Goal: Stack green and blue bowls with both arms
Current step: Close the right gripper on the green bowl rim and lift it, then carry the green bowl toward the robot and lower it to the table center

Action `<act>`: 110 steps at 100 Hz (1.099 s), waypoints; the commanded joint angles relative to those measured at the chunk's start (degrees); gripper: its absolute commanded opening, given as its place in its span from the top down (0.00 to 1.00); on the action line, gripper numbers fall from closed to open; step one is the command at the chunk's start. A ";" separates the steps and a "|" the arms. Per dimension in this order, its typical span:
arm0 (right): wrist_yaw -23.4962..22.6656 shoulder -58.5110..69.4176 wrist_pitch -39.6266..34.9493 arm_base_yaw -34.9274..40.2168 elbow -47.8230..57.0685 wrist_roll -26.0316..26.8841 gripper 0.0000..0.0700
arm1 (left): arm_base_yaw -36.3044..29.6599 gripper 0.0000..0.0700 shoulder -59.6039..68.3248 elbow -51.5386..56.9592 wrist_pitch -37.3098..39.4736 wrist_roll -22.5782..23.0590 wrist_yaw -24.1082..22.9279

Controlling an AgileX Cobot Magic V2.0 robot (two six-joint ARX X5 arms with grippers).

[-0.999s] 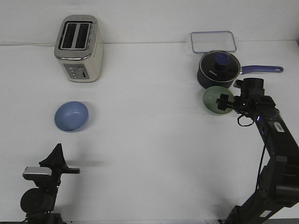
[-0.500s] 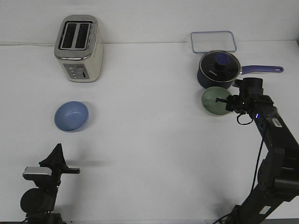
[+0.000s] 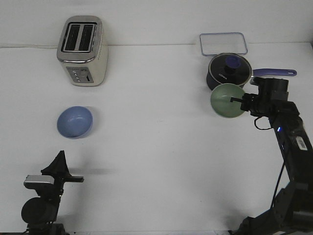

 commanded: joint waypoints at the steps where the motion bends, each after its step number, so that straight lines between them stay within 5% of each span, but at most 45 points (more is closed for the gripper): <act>1: -2.67 -2.47 -0.92 -0.13 1.07 0.28 1.00 | -0.04 0.98 -0.07 -1.07 0.52 -0.11 -0.04; 29: -6.27 -14.14 -9.60 3.56 0.72 0.09 1.00 | -0.04 0.98 -0.07 -1.07 0.52 -0.11 -0.04; 62: -5.46 -20.35 -12.50 21.90 -6.80 -0.15 1.00 | -0.04 0.98 -0.07 -1.07 0.55 -0.11 -0.04; 110: 0.31 -17.49 2.73 43.45 -22.53 8.79 1.00 | -0.04 0.98 -0.07 -1.07 0.55 -0.13 -0.04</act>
